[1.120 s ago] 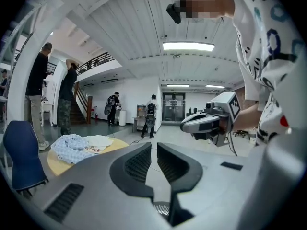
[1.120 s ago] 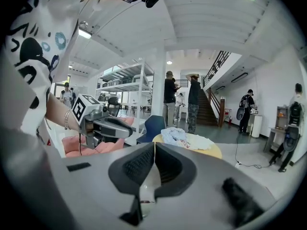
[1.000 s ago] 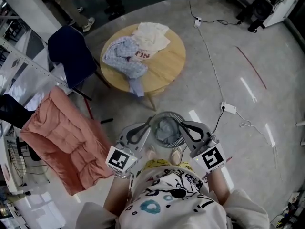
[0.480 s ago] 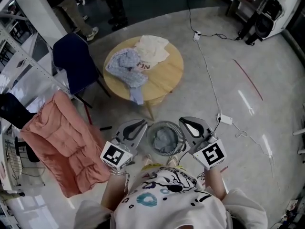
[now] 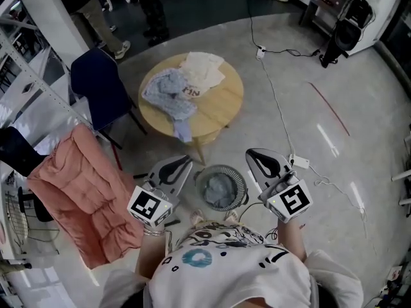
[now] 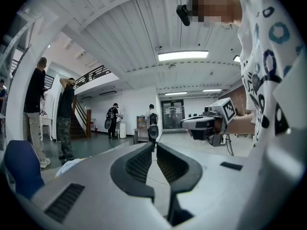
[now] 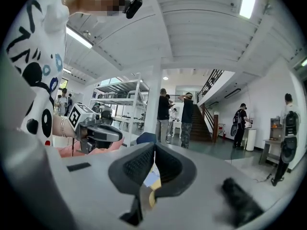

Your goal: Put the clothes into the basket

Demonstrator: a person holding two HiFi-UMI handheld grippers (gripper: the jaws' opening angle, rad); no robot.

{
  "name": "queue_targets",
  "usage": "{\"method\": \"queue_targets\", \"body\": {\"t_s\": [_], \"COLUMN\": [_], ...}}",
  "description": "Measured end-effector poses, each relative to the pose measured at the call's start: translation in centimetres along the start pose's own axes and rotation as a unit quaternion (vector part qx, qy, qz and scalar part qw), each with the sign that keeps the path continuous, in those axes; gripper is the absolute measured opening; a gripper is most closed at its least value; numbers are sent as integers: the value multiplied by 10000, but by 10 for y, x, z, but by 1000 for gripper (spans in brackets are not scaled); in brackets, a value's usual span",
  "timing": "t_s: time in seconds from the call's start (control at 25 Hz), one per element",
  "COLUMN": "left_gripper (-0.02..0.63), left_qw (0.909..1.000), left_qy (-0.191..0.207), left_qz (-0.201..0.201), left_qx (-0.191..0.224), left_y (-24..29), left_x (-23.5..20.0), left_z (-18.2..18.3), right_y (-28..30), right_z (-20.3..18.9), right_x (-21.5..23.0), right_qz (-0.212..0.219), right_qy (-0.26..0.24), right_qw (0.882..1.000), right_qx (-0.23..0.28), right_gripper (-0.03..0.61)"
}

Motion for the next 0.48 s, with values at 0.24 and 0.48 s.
{"method": "queue_targets", "body": {"t_s": [0.24,0.48], "left_gripper": [42,43], "left_qw": [9996,9981], "left_qy": [237,584], "left_qz": [50,-102], "left_qx": [172,151], "left_y": [-12,-12], "left_x": [-10,-18], "left_z": [27,41], "right_y": [-16,-24], "right_z": [29,36], "right_x": [4,15], "right_qz": [-227,-271], "right_qy": [-28,-136], "right_qw": [9997,9995], "right_qx": [121,132], "right_gripper": [31,29]}}
Point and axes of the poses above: the fingertips, and each gripper's own axes: y forward along the fingers, x to its right, z out of its top, the point moved 6 cm from there along -y, backward along the fingers, and after that the axes turned 1 degree about z, right-handed, at the moved point
